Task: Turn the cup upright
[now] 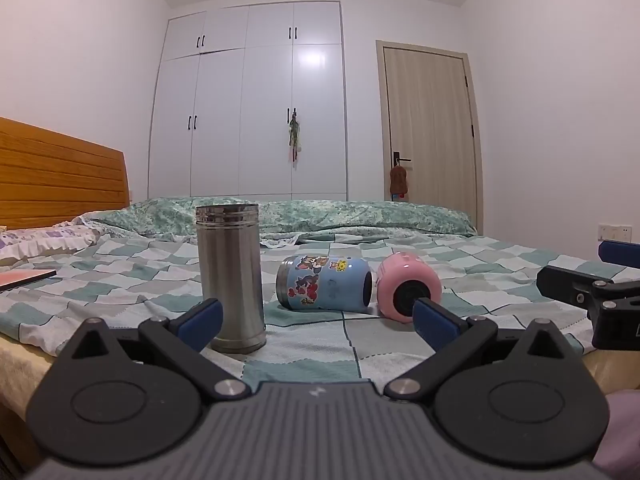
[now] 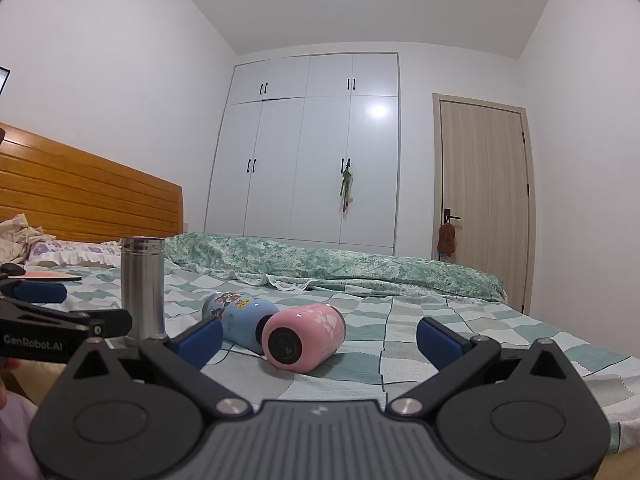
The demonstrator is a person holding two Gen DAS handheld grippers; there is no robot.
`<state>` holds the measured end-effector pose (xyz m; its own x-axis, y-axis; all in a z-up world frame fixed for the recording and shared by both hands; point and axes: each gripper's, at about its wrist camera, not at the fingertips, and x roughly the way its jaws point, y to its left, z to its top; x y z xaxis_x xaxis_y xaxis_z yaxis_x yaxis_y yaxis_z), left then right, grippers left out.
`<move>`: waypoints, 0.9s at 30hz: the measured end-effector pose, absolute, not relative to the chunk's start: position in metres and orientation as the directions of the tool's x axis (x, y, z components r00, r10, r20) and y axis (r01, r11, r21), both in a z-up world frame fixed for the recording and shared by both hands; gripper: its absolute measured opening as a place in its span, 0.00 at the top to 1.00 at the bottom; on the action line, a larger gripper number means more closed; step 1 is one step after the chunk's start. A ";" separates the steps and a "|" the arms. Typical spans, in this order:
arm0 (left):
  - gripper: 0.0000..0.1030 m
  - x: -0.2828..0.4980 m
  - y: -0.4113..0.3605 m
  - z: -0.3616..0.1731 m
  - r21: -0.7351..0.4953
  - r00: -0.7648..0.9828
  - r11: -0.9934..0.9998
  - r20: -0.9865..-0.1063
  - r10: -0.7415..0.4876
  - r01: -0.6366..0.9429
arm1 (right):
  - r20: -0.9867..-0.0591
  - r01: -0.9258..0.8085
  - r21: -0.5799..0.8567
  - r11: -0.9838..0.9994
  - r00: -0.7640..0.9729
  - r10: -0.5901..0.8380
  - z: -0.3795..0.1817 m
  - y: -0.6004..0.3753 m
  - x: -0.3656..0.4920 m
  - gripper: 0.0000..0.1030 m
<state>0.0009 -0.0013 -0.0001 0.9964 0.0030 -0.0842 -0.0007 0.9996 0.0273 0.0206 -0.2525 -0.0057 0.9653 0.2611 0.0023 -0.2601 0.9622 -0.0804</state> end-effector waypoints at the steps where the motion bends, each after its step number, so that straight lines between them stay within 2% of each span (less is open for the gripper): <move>1: 0.00 0.001 -0.001 0.000 0.025 0.997 1.000 -0.083 0.003 -0.001 | 0.009 -0.259 -0.080 0.963 0.965 0.261 -0.006 -0.253 0.020 0.00; 27: 0.00 0.000 0.000 0.000 0.024 0.997 1.000 -0.082 0.000 0.002 | 0.010 -0.259 -0.079 0.963 0.965 0.261 -0.006 -0.253 0.020 0.00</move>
<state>0.0000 -0.0001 0.0000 0.9967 0.0003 -0.0816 0.0017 0.9997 0.0238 0.0204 -0.2526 -0.0058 0.9653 0.2610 0.0102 -0.2595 0.9626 -0.0785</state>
